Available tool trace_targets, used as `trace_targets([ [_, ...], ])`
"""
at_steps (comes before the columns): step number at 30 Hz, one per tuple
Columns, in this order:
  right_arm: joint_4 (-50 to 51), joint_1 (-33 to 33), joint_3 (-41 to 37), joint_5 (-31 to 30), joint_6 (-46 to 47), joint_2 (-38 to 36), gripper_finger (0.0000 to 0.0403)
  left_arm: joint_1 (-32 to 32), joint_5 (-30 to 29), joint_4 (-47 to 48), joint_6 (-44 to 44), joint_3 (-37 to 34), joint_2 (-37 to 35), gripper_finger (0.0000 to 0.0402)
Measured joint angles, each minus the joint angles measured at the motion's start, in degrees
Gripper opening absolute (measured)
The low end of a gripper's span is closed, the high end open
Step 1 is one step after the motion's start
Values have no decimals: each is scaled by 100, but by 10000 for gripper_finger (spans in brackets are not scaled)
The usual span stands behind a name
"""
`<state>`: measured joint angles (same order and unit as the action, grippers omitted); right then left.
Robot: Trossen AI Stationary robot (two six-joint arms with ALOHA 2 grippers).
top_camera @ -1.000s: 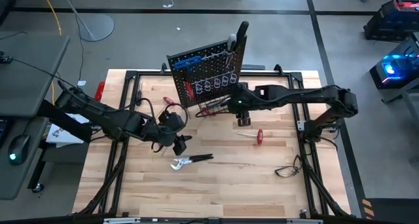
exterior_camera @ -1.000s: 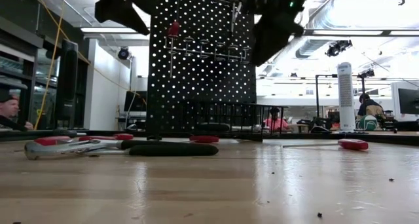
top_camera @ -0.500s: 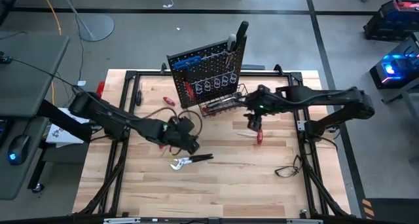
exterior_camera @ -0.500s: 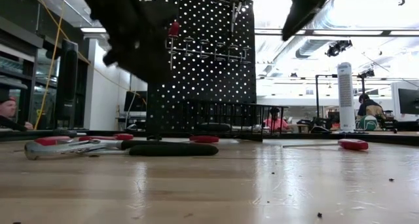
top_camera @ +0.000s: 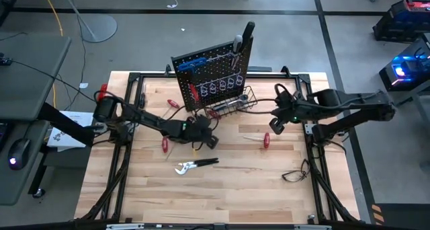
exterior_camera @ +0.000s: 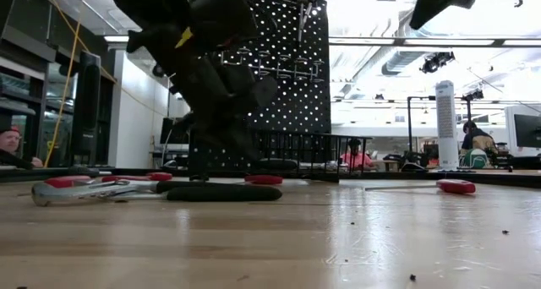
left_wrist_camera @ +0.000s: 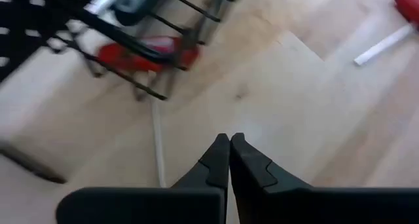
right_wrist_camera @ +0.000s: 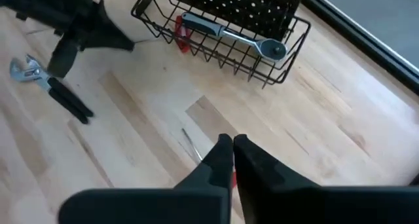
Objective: Hang tools onto peg board
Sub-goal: Hang the red allen wrench on the peg board
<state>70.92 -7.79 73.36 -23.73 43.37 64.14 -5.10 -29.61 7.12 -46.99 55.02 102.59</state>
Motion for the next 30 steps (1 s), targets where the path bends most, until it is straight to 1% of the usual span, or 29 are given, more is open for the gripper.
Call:
trace_targets([
  [3, 94, -196, -3, -132, 268, -9, 4, 114, -324, 210, -158, 2, -11, 0],
  [6, 94, -307, -4, -304, 429, -7, 1, 194, -437, 177, -28, 3, 47, 0],
  [10, 92, -323, -4, -337, 472, -7, 0, 277, -392, 2, -16, -2, 299, 0],
  [17, 91, -323, -4, -340, 571, -7, 0, 301, -405, -31, -378, -2, 637, 0],
  [22, 86, -323, -4, -279, 570, -7, 0, 218, -3, -15, -642, 24, 815, 0],
  [26, 82, -323, -4, -277, 568, -7, 0, -86, 45, -52, -777, 24, 844, 0],
  [30, 79, -323, -4, -275, 518, -6, 0, -408, 612, -175, -803, 22, 802, 0],
])
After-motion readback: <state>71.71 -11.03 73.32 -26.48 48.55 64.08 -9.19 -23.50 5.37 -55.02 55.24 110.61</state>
